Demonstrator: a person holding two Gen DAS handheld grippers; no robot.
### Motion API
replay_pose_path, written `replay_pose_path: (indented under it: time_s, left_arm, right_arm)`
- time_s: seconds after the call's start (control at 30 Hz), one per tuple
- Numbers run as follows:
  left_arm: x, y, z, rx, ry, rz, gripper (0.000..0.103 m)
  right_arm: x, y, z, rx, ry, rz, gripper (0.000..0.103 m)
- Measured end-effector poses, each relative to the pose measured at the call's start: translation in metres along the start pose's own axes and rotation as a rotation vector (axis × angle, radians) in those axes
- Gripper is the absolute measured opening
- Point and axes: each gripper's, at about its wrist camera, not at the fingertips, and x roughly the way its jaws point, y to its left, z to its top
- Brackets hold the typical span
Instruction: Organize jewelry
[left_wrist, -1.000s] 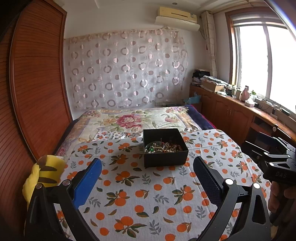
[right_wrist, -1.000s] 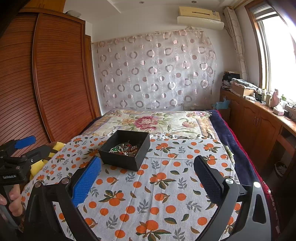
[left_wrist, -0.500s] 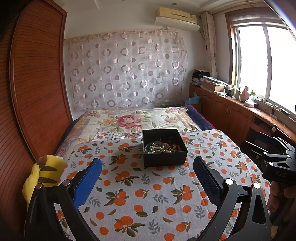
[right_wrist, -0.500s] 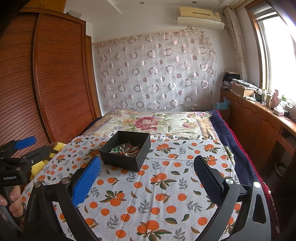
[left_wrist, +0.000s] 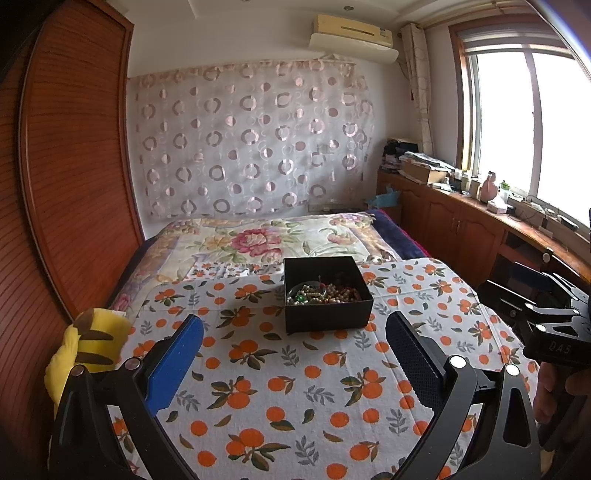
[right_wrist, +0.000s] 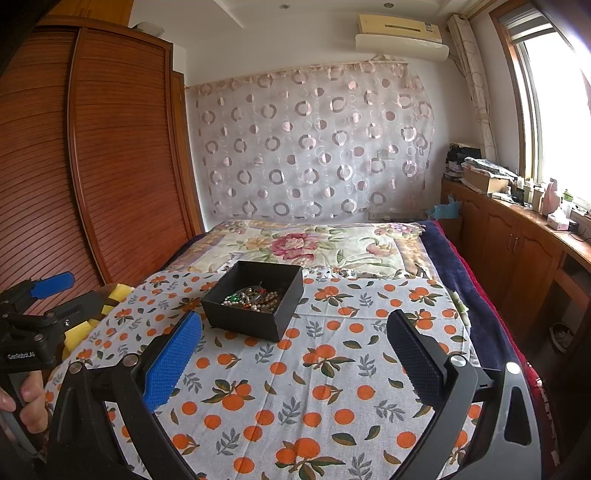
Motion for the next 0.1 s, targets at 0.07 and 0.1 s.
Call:
replay_pose_path:
  time_s: [0.07, 0.1]
  left_arm:
    - [-0.0011, -0.0009, 0.0008, 0.002, -0.001, 0.001, 0.096]
    - [0.0000, -0.0001, 0.0001, 0.002, 0.000, 0.002, 0.096]
  right_arm:
    - [0.0000, -0.0001, -0.0001, 0.002, 0.001, 0.000, 0.101]
    - [-0.0002, 0.0001, -0.0004, 0.001, -0.001, 0.000, 0.101]
